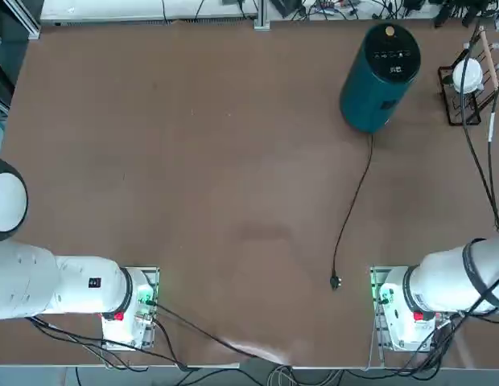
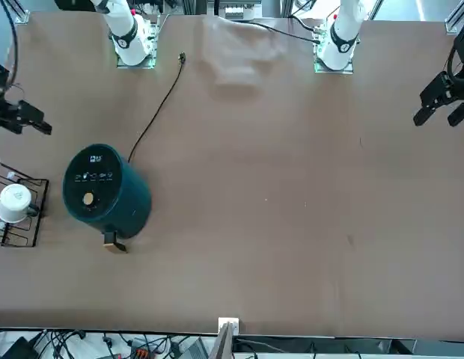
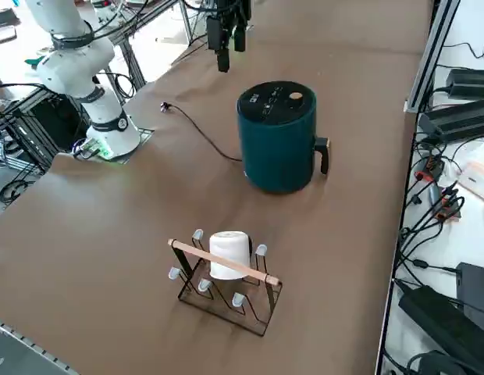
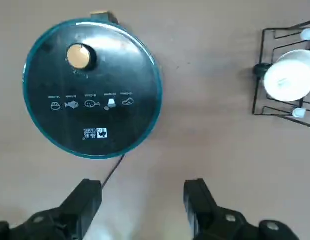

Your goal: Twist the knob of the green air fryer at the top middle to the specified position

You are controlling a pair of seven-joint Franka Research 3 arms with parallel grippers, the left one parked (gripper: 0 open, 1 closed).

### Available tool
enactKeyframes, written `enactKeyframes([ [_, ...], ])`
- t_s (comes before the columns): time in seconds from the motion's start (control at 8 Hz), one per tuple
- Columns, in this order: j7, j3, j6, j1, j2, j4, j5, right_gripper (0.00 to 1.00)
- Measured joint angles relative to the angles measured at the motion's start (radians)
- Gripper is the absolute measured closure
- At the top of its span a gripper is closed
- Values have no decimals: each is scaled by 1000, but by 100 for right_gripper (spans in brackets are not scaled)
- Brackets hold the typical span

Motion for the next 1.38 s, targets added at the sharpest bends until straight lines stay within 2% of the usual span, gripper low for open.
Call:
enactKeyframes([
  [0.25, 0, 2, 78, 14, 30, -15, 0, 0],
  [0.88, 61, 4, 333, 106, 184, -34, 1, 0],
  [1.38, 75, 4, 383, 118, 214, -34, 18, 0],
])
